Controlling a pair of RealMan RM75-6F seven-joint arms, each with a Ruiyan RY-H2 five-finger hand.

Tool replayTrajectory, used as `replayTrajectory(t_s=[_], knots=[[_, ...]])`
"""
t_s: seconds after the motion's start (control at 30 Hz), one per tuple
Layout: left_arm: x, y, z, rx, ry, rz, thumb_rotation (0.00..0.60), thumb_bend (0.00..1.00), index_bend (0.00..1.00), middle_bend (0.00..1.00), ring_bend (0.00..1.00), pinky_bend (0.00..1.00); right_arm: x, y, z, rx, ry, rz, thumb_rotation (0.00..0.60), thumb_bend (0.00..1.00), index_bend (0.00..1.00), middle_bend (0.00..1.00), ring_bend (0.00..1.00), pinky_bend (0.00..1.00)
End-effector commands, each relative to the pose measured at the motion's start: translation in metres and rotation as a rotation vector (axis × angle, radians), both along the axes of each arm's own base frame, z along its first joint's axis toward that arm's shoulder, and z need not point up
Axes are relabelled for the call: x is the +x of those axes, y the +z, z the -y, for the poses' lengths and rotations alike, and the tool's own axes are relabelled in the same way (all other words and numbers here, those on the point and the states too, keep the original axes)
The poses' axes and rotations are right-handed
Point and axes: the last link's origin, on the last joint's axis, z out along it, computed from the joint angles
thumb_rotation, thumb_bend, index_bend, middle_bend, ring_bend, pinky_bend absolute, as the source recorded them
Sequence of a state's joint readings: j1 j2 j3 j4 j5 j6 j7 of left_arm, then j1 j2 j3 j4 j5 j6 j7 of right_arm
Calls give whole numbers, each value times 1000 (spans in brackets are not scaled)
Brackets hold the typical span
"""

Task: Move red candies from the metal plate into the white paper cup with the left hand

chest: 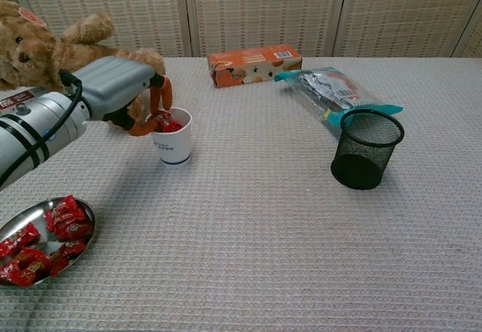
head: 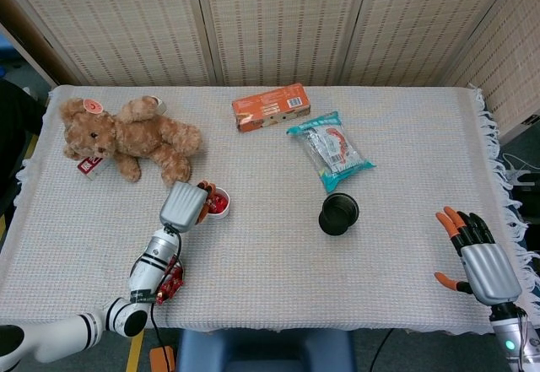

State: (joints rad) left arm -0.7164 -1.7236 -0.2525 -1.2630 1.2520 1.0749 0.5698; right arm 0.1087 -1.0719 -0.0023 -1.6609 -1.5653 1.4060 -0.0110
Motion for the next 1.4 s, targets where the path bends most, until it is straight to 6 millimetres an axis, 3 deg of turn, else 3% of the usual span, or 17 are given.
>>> replayTrajectory(t_s=[0.03, 0.2, 0.53, 0.6, 0.8, 1.03, 1.17, 1.4], knots=[[1, -2, -1, -2, 3, 3, 600, 384, 327, 372, 848, 1000, 0, 0, 0, 0, -1, -1, 600, 45, 0, 0, 0, 0], [7, 4, 8, 4, -31, 33, 600, 384, 290, 323, 848, 1000, -1, -1, 1, 7, -2, -3, 600, 45, 0, 0, 0, 0], [11, 30, 47, -4, -89, 77, 600, 384, 274, 311, 848, 1000, 3, -1, -4, 12, 21, 0, 600, 45, 0, 0, 0, 0], [3, 38, 61, -6, -89, 91, 600, 384, 274, 311, 848, 1000, 4, 0, -5, 14, 26, 3, 600, 45, 0, 0, 0, 0], [-51, 55, 127, -114, 7, 144, 600, 384, 251, 316, 848, 1000, 6, 0, -9, 23, 44, 9, 600, 45, 0, 0, 0, 0], [-99, 54, 181, -164, 111, 86, 600, 383, 234, 310, 849, 1000, 10, -4, -11, 44, 65, 11, 600, 45, 0, 0, 0, 0], [-115, 48, 195, -190, 156, 50, 600, 385, 209, 287, 848, 1000, 10, -7, -11, 56, 69, 8, 600, 45, 0, 0, 0, 0], [-117, 35, 187, -172, 140, 0, 600, 387, 182, 250, 847, 1000, 12, -7, -12, 50, 77, 16, 600, 45, 0, 0, 0, 0]])
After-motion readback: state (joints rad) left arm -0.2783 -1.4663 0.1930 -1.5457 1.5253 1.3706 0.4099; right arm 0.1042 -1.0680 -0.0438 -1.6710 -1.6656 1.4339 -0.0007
